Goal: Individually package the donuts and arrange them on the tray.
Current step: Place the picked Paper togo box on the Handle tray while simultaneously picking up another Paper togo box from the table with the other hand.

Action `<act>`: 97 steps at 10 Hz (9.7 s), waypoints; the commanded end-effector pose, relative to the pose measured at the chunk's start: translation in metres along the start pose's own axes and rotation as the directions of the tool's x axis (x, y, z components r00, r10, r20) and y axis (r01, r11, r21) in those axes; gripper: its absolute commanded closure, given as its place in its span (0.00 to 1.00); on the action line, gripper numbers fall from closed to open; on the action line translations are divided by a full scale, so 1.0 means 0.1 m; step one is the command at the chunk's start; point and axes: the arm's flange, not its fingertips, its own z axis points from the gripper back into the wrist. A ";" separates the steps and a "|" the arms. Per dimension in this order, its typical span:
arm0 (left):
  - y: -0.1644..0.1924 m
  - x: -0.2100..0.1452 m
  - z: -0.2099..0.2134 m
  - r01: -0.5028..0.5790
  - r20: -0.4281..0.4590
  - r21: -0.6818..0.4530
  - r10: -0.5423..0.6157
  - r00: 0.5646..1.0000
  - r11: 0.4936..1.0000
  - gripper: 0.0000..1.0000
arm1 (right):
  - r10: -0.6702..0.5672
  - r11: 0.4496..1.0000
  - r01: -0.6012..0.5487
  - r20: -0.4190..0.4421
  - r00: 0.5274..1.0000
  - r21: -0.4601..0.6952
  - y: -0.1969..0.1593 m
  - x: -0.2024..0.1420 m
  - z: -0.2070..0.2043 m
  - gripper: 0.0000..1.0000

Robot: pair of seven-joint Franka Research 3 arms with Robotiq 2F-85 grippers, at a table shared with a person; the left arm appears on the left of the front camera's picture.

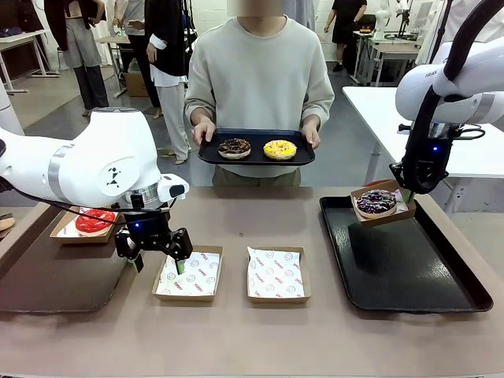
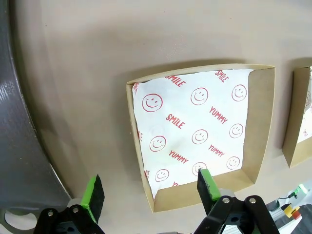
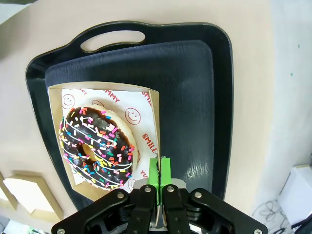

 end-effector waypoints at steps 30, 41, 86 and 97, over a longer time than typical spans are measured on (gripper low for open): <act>0.05 0.20 -0.09 -0.135 -0.014 0.066 0.136 0.991 0.989 1.00 | 0.088 0.994 -0.086 -0.043 0.995 0.062 -0.11 0.26 -0.35 0.00; -0.20 0.81 1.38 -0.189 0.037 0.037 0.187 0.982 0.981 1.00 | 0.029 0.527 -0.222 0.244 0.969 0.820 -2.43 -1.48 0.03 0.00; -0.28 1.39 1.41 -0.228 0.010 0.021 0.227 0.974 0.974 1.00 | -0.080 0.362 -0.290 0.339 0.937 0.886 -3.12 -1.83 -0.33 0.00; 0.86 0.76 2.02 -0.086 -0.029 -0.134 0.083 0.996 0.987 0.99 | 0.317 0.586 -0.352 0.194 0.928 0.729 -1.35 -1.35 0.65 0.00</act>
